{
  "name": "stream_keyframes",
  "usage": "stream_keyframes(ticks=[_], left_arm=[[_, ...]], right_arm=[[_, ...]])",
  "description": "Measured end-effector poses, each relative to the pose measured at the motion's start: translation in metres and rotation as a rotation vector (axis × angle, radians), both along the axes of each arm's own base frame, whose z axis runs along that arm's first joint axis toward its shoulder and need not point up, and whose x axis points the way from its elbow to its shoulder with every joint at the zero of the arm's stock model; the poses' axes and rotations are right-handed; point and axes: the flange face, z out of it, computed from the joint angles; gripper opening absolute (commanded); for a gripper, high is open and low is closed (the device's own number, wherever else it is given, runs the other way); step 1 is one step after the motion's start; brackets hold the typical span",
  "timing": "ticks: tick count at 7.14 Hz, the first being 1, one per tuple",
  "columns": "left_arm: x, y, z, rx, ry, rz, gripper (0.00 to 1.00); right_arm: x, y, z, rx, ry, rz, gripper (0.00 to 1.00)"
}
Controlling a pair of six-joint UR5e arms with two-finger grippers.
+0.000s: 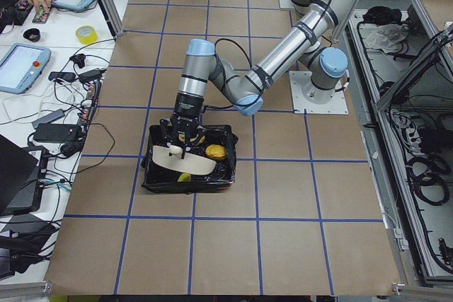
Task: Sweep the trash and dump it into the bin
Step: 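Tilt the dustpan to dump the items into the bin with the left gripper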
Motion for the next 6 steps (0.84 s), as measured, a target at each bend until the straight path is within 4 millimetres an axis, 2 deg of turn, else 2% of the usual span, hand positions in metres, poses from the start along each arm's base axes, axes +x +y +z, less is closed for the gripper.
stream_keyframes(ticks=[3, 4, 6], left_arm=[[0.003, 0.000, 0.037, 0.032, 0.311, -0.019, 0.00], [-0.003, 0.004, 0.040, 0.032, 0.444, -0.047, 0.00], [-0.023, 0.007, 0.034, 0.015, 0.642, -0.033, 0.00]], right_arm=[[0.000, 0.000, 0.000, 0.002, 0.001, 0.001, 1.00], [0.000, 0.000, 0.000, 0.004, 0.000, 0.001, 1.00], [0.000, 0.001, 0.000, 0.005, 0.000, 0.002, 1.00]])
